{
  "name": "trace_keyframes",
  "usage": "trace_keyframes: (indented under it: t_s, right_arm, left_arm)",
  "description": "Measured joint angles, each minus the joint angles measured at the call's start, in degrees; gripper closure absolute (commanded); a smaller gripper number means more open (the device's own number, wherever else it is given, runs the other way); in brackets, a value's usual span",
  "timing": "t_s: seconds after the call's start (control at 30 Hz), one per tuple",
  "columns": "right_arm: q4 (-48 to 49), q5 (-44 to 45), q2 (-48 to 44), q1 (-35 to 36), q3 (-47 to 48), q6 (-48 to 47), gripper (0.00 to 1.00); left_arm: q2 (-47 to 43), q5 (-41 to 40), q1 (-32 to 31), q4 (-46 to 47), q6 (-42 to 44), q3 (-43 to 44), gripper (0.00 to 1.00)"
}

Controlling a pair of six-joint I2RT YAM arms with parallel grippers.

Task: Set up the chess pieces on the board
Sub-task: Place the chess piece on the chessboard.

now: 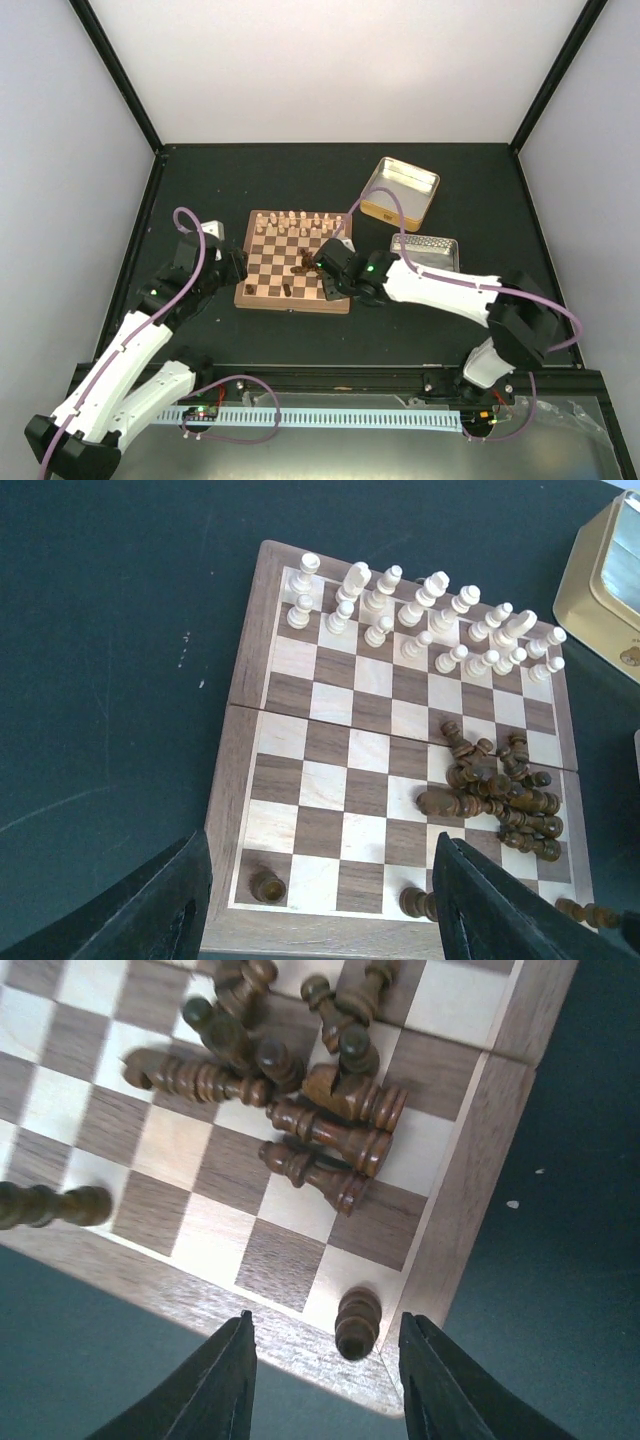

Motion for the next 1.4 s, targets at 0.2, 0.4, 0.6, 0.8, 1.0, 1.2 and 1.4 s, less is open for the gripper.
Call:
trace_keyframes:
  t_s: [0.2, 0.4, 0.6, 0.8, 1.0, 1.2, 1.4]
  right_arm:
    - [2.8, 1.4, -9.0, -1.0, -4.7, 4.2, 0.58]
    - [4.5, 3.2, -17.2, -4.7, -12.3, 9.5, 0.55]
    - [6.1, 1.2, -17.8, -6.4, -14.4, 9.7, 0.53]
    - [7.3, -3.0, -11.2, -5.3, -11.8, 6.8, 0.52]
    - [7.1, -4.2, -3.2, -2.5, -7.5, 4.7, 0.60]
    - [6.3, -3.8, 1.3, -1.3, -5.5, 3.4, 0.79]
    - [5.5, -2.0, 3.1, -0.3, -2.8, 2.0, 0.84]
  left_arm:
    - [-0.5, 0.0, 0.0, 0.0, 0.1, 0.0, 0.37]
    - [-2.9, 0.0, 0.0, 0.2, 0.4, 0.0, 0.37]
    - [-5.3, 0.0, 0.0, 1.2, 0.6, 0.0, 0.37]
    - [-6.1, 0.0, 0.0, 1.7, 0.8, 0.0, 0.36]
    - [-6.1, 0.0, 0.0, 1.9, 0.9, -0.4, 0.37]
    - [-6.1, 0.0, 0.0, 2.0, 1.0, -0.4, 0.36]
    - [-6.1, 0.0, 0.0, 2.1, 1.0, -0.8, 0.36]
